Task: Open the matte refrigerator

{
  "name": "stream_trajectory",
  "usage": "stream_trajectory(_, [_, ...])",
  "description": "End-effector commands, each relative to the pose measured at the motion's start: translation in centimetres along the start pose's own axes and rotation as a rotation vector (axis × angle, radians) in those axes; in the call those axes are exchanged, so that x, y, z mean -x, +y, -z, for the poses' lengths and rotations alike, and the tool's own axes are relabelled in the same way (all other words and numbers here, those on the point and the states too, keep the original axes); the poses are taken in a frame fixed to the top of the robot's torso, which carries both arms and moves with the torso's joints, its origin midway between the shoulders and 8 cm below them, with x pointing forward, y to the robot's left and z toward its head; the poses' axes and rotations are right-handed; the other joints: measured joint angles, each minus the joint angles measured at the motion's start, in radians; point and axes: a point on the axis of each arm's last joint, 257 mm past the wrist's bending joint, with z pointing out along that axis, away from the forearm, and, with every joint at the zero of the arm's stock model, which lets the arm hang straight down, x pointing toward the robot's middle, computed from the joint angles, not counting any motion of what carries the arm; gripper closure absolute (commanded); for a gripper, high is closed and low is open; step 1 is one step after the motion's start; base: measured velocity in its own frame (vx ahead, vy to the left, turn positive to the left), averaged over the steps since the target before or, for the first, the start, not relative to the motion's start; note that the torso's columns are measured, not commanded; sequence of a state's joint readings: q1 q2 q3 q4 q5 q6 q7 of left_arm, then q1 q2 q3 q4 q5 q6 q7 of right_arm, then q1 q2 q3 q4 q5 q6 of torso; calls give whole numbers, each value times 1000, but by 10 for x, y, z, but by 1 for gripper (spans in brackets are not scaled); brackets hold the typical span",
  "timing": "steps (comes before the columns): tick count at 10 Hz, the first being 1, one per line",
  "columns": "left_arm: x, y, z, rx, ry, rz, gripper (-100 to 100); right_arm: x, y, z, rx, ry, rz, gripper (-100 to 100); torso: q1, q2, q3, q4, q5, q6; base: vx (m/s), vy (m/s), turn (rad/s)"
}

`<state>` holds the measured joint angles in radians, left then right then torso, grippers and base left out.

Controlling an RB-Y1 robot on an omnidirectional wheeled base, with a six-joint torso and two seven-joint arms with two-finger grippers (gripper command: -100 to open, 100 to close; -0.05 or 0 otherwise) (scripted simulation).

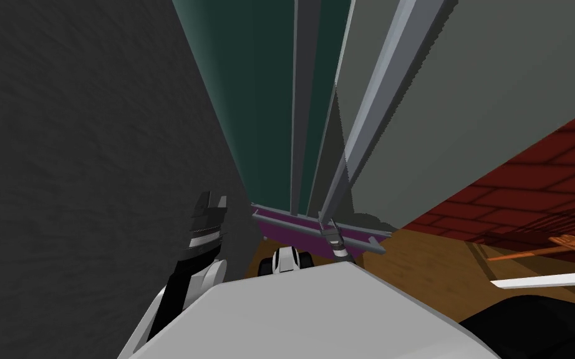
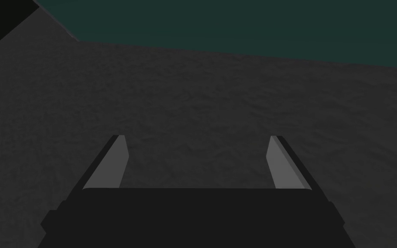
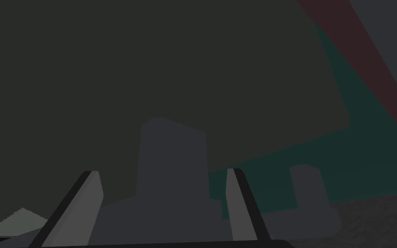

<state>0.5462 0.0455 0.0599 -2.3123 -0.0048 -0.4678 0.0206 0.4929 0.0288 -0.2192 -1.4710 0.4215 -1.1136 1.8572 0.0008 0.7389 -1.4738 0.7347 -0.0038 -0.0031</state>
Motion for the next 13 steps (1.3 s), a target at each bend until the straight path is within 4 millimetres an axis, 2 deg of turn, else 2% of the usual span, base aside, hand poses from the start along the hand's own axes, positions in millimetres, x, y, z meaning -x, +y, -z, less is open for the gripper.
stream_trajectory(1, [0,0,0,0,0,0,0,8,6,-3,37,-41,-24,100,2,-2,-2,2,3,2,-160,-108,134])
stream_trajectory(4, [0,0,0,0,0,0,0,19,14,-7,93,-97,-62,100,0,11,4,7,5,6,-236,-116,141])
stream_trajectory(8, [0,0,0,0,0,0,0,38,29,-10,194,-183,-125,100,4,5,-1,9,8,2,-231,-104,106])
stream_trajectory(9, [0,0,0,0,0,0,0,28,26,-5,176,-142,-105,100,6,6,0,8,8,1,-120,-68,31])
stream_trajectory(10, [0,0,0,0,0,0,0,40,35,-1,219,-187,-135,100,8,-2,-4,7,9,2,-160,-149,127])
stream_trajectory(13, [0,0,0,0,0,0,0,58,44,3,271,-255,-173,100,0,6,0,9,7,4,-202,-216,171])
